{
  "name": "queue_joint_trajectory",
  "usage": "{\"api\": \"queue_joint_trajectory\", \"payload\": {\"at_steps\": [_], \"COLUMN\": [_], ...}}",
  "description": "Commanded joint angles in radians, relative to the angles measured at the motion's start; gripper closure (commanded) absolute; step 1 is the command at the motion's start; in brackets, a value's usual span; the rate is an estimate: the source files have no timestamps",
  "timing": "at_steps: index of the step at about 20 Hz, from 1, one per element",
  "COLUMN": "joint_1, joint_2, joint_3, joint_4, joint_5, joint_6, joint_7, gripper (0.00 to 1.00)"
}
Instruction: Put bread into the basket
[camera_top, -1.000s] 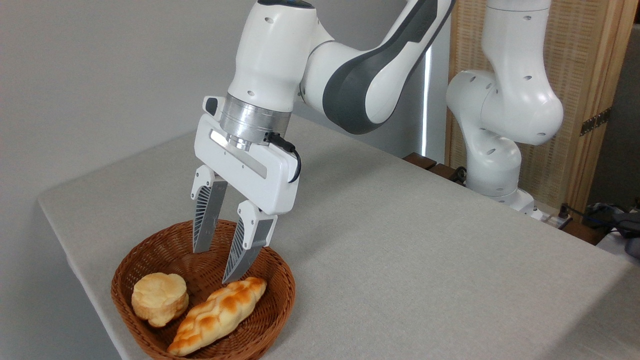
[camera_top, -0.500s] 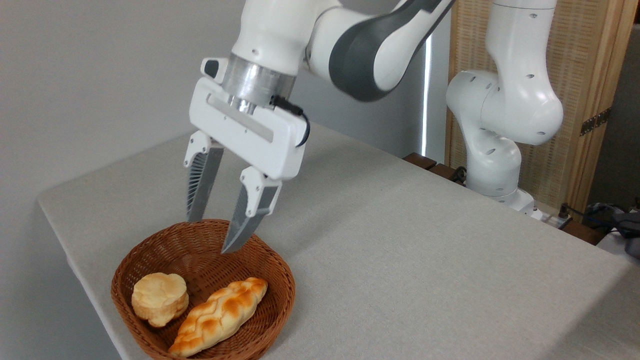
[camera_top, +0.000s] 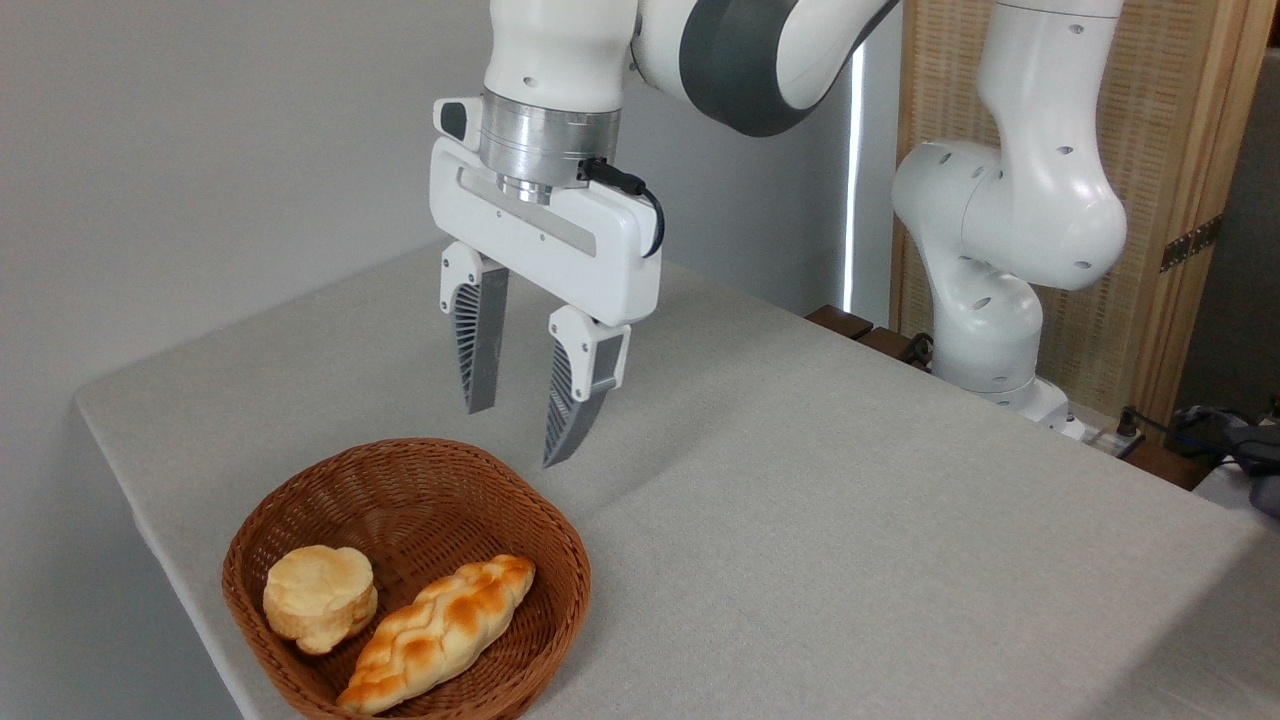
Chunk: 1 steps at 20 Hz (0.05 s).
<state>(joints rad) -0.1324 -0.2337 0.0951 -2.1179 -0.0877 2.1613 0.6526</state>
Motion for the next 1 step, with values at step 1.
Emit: {"api": "queue_joint_trajectory", "payload": {"at_steps": [1], "joint_1": [-0.006], "joint_2": [0.001], "joint_3": [0.011], "joint_4": [0.016], "joint_5": [-0.004], "joint_6": [-0.083], "joint_7": [-0.011], "gripper": [0.0]}}
